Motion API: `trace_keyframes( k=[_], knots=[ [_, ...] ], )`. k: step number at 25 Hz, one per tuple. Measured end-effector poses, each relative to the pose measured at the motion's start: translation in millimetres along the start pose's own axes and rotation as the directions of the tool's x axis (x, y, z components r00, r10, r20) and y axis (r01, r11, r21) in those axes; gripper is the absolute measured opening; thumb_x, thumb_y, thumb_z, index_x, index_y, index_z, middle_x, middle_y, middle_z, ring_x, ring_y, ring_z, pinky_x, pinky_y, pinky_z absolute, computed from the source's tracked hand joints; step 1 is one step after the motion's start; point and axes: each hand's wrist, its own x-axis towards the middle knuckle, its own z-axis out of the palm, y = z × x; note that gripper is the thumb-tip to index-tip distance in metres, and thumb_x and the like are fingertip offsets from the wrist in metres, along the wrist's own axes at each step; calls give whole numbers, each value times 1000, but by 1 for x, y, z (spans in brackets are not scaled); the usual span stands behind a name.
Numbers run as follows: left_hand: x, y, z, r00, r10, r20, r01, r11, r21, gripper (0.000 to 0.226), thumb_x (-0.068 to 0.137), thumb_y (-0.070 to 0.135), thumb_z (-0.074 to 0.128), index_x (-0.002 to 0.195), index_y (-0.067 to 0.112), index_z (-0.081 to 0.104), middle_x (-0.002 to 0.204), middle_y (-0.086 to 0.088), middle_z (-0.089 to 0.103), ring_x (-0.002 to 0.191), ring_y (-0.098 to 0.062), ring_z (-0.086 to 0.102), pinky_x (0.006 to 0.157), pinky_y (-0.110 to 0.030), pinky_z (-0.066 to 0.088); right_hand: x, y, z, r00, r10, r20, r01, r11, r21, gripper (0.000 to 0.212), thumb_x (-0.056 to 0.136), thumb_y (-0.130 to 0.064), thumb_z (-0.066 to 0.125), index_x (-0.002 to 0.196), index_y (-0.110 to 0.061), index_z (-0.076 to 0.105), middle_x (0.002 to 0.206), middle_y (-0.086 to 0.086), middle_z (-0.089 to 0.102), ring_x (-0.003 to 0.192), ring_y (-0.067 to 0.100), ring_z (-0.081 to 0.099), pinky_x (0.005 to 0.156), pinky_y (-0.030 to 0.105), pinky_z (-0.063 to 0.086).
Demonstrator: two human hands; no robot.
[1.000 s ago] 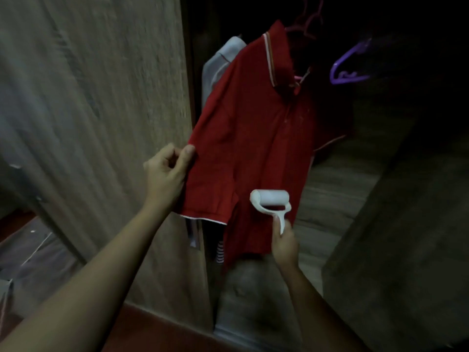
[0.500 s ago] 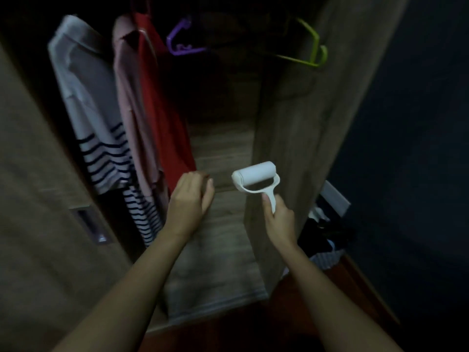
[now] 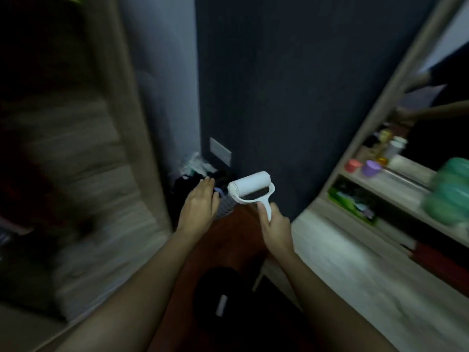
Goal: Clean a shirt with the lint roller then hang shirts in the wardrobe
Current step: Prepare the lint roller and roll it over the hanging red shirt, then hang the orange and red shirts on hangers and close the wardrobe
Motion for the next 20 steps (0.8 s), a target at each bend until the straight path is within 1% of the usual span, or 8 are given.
trace_keyframes(
  k=[3, 5, 7, 9, 11, 15, 17, 20],
  knots=[
    [-20, 89, 80, 987, 47, 153, -35, 996, -79, 52, 85, 27, 36, 115, -9, 60, 117, -29, 62, 109, -40, 61, 92, -48, 49, -21, 89, -75, 984, 152, -94, -159, 985, -67, 43, 94, -53, 30, 95, -16, 52, 83, 5, 65, 78, 24, 59, 72, 37, 47],
    [-31, 144, 117, 940, 110, 322, -68, 988, -141, 52, 84, 27, 36, 111, -9, 62, 113, -28, 65, 105, -39, 64, 88, -45, 51, -36, 142, -118, 958, 246, -148, -261, 960, -97, 45, 94, -54, 29, 92, -15, 51, 81, 3, 62, 74, 21, 57, 69, 33, 43],
    [-38, 183, 155, 906, 177, 385, -145, 983, -110, 47, 81, 22, 36, 100, -8, 67, 102, -25, 70, 94, -35, 69, 77, -37, 56, -47, 182, -151, 938, 311, -157, -333, 931, -150, 46, 92, -56, 29, 90, -14, 49, 77, 1, 58, 68, 19, 55, 64, 30, 39],
    [-48, 212, 189, 870, 183, 458, -159, 983, -90, 45, 87, 16, 33, 109, -9, 62, 114, -28, 64, 105, -37, 64, 88, -38, 52, -55, 216, -174, 926, 328, -187, -366, 901, -234, 40, 95, -50, 32, 97, -14, 47, 81, 4, 59, 69, 21, 57, 62, 31, 42],
    [-56, 231, 224, 845, 156, 512, -131, 988, -83, 45, 95, 17, 37, 134, -5, 43, 140, -25, 44, 131, -35, 43, 108, -39, 35, -61, 246, -190, 919, 321, -228, -378, 881, -283, 31, 94, -41, 34, 109, -16, 45, 86, 9, 60, 72, 28, 62, 63, 37, 50],
    [-74, 243, 282, 785, 177, 594, -240, 970, 29, 58, 96, 26, 40, 146, 5, 20, 155, -18, 21, 143, -31, 21, 113, -40, 25, -66, 273, -206, 870, 481, -106, -490, 867, -92, 48, 92, -50, 39, 131, -23, 36, 103, 0, 62, 92, 20, 62, 79, 35, 47],
    [-81, 244, 290, 762, 125, 636, -229, 970, 84, 58, 98, 32, 34, 147, 7, 17, 157, -15, 16, 145, -30, 15, 113, -42, 23, -69, 281, -208, 886, 451, -102, -461, 882, -97, 47, 93, -48, 41, 129, -18, 40, 104, -4, 59, 93, 15, 59, 77, 30, 43],
    [-86, 243, 293, 747, 111, 655, -234, 967, 103, 60, 98, 37, 29, 148, 9, 13, 158, -13, 9, 146, -29, 7, 115, -43, 18, -73, 292, -204, 897, 401, -185, -433, 881, -192, 34, 94, -42, 44, 106, -12, 52, 100, 4, 57, 90, 21, 57, 70, 27, 39]
  ],
)
